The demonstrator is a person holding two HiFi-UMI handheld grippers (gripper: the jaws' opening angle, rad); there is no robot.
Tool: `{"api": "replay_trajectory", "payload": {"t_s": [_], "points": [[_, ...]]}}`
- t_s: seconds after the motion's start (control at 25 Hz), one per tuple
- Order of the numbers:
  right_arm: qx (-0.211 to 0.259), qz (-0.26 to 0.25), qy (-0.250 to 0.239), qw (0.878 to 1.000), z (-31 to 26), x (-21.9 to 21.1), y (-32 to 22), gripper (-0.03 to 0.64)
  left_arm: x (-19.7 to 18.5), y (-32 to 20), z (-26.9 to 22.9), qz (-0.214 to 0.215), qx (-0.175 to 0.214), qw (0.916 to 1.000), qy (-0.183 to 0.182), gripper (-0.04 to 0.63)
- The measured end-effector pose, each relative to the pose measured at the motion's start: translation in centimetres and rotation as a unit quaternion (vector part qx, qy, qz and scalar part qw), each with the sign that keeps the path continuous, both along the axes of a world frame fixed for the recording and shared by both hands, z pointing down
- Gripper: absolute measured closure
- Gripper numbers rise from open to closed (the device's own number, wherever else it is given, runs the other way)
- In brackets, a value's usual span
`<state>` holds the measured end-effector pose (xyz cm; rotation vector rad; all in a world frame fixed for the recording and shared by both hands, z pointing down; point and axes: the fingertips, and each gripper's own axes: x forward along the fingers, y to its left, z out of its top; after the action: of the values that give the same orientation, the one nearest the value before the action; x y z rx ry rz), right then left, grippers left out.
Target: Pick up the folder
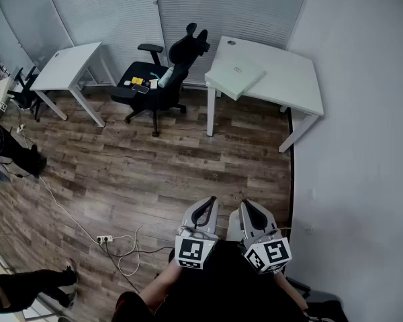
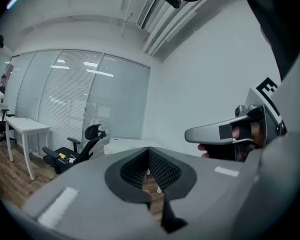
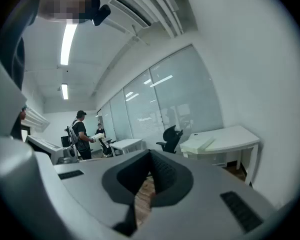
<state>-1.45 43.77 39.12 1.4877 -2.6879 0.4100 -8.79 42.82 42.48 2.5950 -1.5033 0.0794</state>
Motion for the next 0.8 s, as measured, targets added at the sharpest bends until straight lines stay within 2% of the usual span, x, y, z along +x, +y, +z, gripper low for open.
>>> {"api": "replay_trajectory", "payload": {"t_s": [0.52,0.8], "points": [[0.002,0.008,0.001,1.000,-0.01,0.73,0.15,0.620,0.90,-0.01,0.10,0.011,0.002,0.9999,0.001,0.591],[-0.002,0.002,0.003,1.000,0.48,0.98,-0.35,0.620,0.81,-0.61,0.72,0.000,-0.007,1.0000,0.003,0.591]]}}
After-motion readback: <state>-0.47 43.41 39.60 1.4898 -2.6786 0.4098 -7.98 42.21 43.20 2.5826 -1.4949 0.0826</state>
